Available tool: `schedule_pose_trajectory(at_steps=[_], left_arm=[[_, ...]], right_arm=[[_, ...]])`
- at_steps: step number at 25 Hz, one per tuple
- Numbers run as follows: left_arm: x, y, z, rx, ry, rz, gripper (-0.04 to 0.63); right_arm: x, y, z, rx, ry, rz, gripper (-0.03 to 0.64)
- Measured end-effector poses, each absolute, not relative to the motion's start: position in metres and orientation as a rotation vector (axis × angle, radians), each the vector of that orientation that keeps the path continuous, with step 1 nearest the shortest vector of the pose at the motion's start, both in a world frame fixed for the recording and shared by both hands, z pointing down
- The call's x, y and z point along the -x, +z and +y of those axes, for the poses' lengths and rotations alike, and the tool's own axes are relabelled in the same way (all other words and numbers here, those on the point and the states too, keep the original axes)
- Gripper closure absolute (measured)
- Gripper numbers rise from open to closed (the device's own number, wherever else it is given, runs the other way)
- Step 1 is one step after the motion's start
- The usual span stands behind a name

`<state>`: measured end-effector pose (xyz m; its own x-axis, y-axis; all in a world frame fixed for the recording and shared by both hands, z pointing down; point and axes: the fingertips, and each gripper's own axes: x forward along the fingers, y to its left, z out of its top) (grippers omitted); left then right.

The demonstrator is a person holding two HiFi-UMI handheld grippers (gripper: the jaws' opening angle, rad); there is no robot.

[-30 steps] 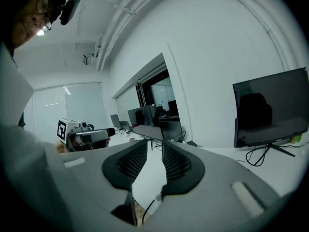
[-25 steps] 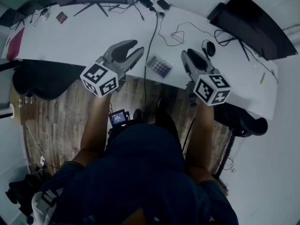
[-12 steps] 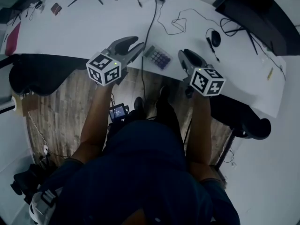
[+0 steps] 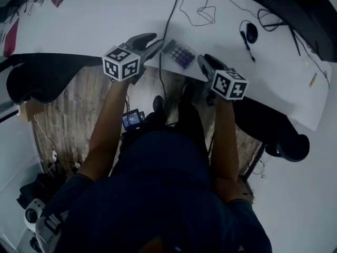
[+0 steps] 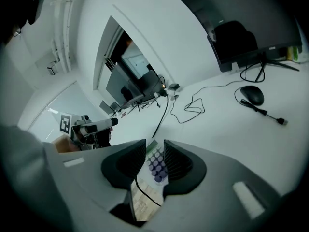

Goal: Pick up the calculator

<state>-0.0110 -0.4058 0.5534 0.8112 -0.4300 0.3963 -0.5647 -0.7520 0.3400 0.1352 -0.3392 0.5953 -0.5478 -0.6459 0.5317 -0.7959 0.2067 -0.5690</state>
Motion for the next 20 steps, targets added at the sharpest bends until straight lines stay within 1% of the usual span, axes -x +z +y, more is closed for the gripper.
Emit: schedule_pose_trajectory(at_steps=[6,13,20], left_arm=[[0.01,0.599,-0.412,-2.471,0.482,-0.733,0.434],[0.009,0.642,-0.417,-2.397,0.55,-0.721,0.423],[0.008,0.675,-0.417,-2.339,0.613,-0.711,0.413]], right_arm=[[-0.128,0.643,-0.332,-1.339,1.408,-2.232,0.503],[-0.12,0.678,-0.33,-1.307,1.547,-2.174,0.476],[-0.115,0.703,-0.329,-1.296,1.67,-2.127,0.463]])
